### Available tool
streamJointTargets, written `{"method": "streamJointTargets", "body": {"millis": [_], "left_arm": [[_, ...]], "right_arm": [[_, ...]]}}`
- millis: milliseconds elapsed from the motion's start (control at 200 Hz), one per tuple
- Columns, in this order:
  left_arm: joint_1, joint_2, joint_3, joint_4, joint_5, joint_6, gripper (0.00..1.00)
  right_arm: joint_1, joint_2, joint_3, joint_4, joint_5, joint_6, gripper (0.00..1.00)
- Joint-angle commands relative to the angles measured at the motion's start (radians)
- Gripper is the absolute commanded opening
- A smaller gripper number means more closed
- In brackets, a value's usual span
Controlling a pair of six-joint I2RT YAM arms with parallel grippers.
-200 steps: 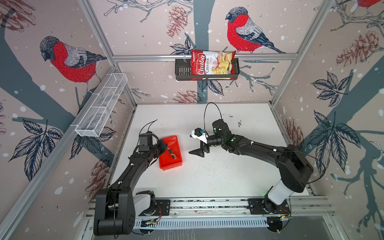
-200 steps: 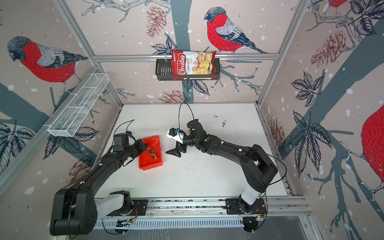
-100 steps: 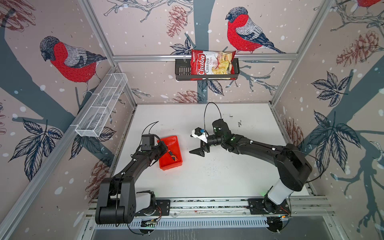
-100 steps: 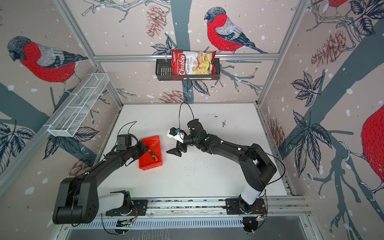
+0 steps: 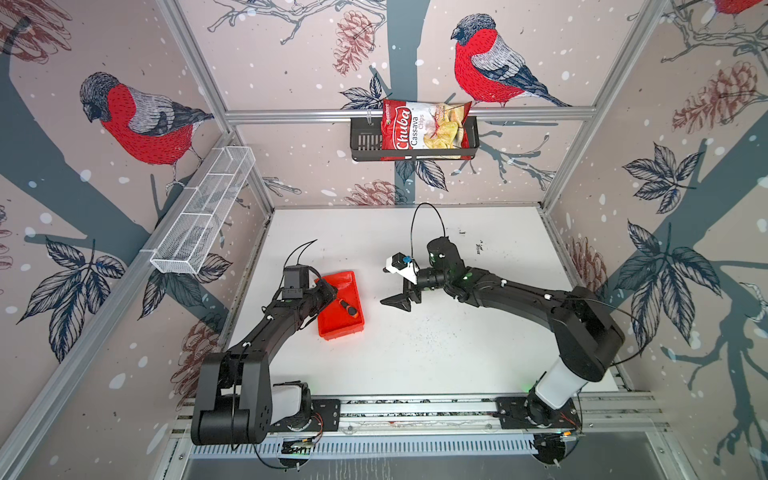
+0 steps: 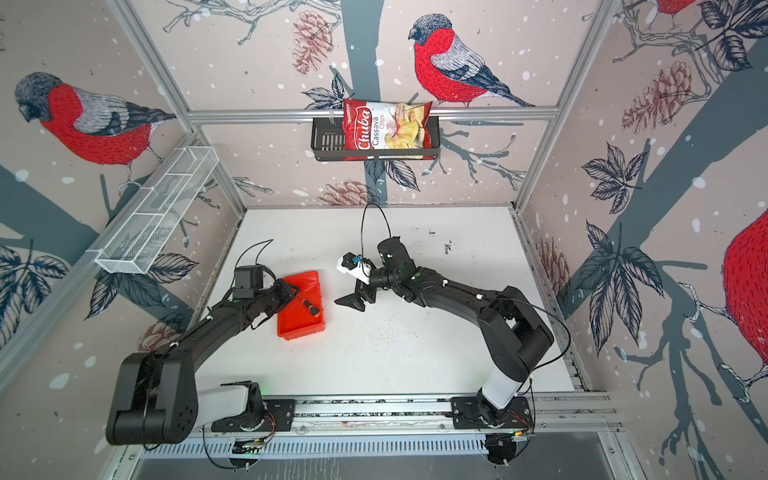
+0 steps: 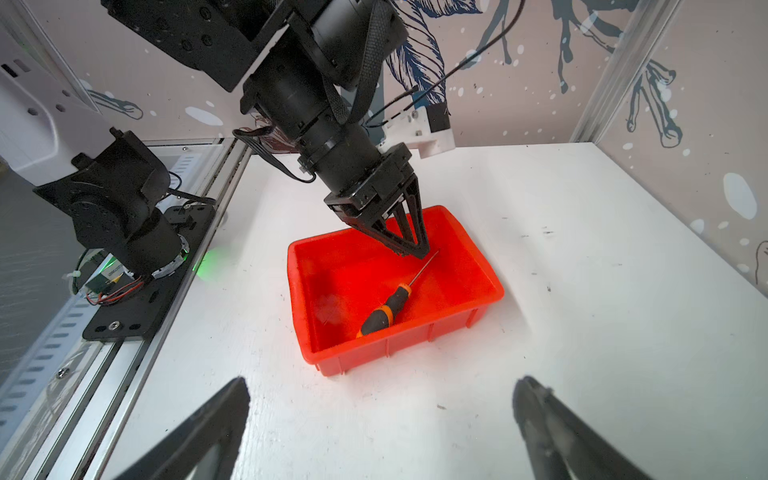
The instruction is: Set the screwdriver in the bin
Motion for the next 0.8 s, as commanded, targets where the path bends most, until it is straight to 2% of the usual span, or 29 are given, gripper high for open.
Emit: {"method": "streamJointTargets", "body": {"millis": [0,125,260,395,515,631,796], "left_arm": [[-0.003,-0.031,0.018,-0.022,-0.028,0.024,0.35],[-0.002,-0.071,0.024,0.022,-0.041,0.018,0.38],[-0.003,-0.09,0.036,0.09,-0.092,0.014,0.61],[-0.004,-0.082,0.068,0.185,-0.164,0.038,0.72],[-0.01,-0.067,0.078,0.313,-0.215,0.072,0.81],[-0.01,-0.042,0.106,0.351,-0.288,0.149,0.84],[-0.011,-0.022,0.095,0.424,-0.362,0.334,0.85]], "right_arm": [[-0.009,-0.014,-0.009,0.042,-0.016,0.02,1.0],[-0.026,-0.033,-0.032,0.085,-0.01,0.046,1.0],[-0.064,-0.064,-0.073,0.136,0.015,0.072,1.0],[-0.128,-0.11,-0.134,0.218,0.06,0.127,1.0],[-0.181,-0.159,-0.208,0.327,0.208,0.21,1.0],[-0.231,-0.208,-0.283,0.407,0.355,0.278,1.0],[-0.316,-0.303,-0.408,0.513,0.537,0.374,1.0]]}}
